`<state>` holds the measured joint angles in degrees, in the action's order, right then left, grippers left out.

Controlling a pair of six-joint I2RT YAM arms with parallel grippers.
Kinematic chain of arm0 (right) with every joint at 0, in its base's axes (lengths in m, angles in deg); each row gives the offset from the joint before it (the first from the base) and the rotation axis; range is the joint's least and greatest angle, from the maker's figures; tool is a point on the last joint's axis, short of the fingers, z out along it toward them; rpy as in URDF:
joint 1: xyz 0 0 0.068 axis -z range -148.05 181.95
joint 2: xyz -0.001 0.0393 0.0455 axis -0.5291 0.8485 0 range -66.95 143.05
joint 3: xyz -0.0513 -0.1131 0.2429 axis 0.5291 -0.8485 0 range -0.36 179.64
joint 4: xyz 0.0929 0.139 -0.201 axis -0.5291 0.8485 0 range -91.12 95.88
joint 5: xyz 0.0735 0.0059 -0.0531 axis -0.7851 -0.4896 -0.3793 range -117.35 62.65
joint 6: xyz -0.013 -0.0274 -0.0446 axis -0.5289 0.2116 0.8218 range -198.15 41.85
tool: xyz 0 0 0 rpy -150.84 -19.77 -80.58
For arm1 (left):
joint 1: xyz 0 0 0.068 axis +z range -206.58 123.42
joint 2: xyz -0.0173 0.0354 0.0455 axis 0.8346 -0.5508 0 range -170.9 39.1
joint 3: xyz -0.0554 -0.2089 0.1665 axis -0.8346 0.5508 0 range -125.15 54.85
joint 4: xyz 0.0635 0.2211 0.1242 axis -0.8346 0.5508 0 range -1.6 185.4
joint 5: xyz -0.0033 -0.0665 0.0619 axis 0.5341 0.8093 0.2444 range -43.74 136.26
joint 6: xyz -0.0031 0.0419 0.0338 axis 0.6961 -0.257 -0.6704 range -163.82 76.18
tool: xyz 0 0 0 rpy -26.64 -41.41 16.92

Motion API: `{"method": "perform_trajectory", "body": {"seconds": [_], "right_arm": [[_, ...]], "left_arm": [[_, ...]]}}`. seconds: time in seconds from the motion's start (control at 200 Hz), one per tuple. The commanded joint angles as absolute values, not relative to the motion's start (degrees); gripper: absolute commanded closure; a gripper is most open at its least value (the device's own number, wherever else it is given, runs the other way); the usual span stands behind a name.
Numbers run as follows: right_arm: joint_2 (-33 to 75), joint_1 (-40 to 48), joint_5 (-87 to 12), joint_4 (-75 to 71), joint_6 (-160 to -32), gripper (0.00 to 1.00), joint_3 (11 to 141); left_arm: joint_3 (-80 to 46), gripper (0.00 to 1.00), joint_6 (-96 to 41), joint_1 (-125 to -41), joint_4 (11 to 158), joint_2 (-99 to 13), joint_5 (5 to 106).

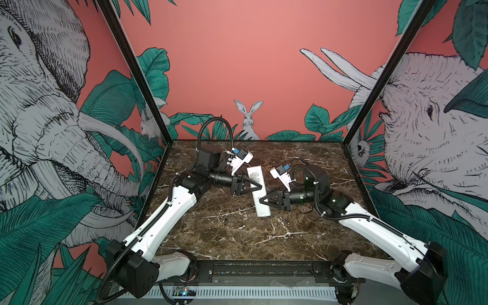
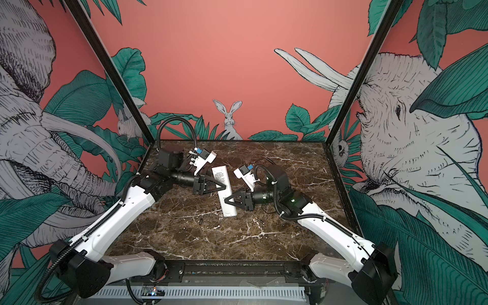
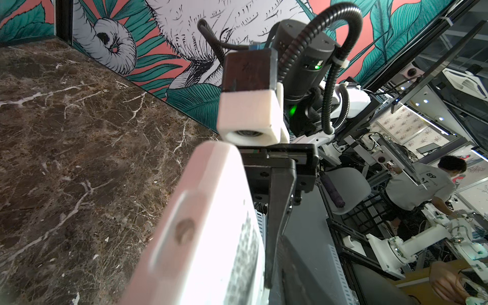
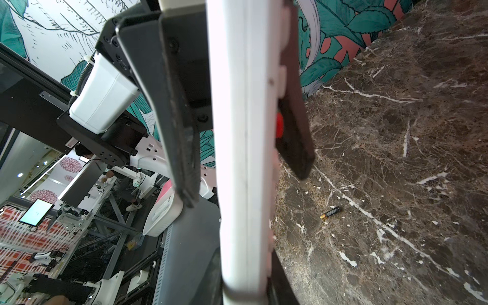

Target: Load the batteries into the remote control

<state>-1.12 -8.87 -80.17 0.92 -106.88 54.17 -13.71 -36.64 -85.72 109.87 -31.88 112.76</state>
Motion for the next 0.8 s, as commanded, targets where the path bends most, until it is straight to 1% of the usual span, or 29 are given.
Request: {"method": "perform_trajectory", "body": {"seconds": [0.0, 0.17, 0.335, 0.465, 0.565, 0.605, 0.73, 0.79], "right_arm": [[-0.3, -8.6, -81.8, -0.3, -106.1, 0.81, 55.8], [-0.1, -8.5, -82.5, -1.3, -106.6, 0.81, 55.1], [-0.3, -8.6, -82.1, -0.4, -105.7, 0.80, 54.7], [0.3, -8.5, -81.5, 0.4, -104.9, 0.77, 54.8], [0.7, -8.4, -80.5, 0.4, -104.3, 0.66, 54.9], [0.7, -8.4, -79.9, 0.5, -104.1, 0.59, 54.9], [0.0, -8.1, -75.7, 2.4, -102.6, 0.34, 54.5], [-0.6, -8.0, -73.5, 3.2, -102.1, 0.24, 54.1]], "left_arm": [[-14.3, 0.56, -35.2, -85.9, 106.2, -31.5, 114.0], [-13.1, 0.59, -31.7, -85.9, 101.2, -32.6, 113.7], [-13.0, 0.76, -30.9, -85.9, 99.9, -33.1, 113.6], [-12.2, 0.84, -31.0, -85.9, 99.9, -33.1, 112.9], [-11.3, 0.96, -31.2, -85.9, 100.3, -32.8, 111.4], [-11.0, 1.00, -31.9, -85.9, 101.1, -32.6, 110.4], [-9.4, 1.00, -33.8, -85.7, 103.1, -31.6, 103.2], [-7.8, 1.00, -33.4, -85.7, 102.4, -30.6, 96.4]]}}
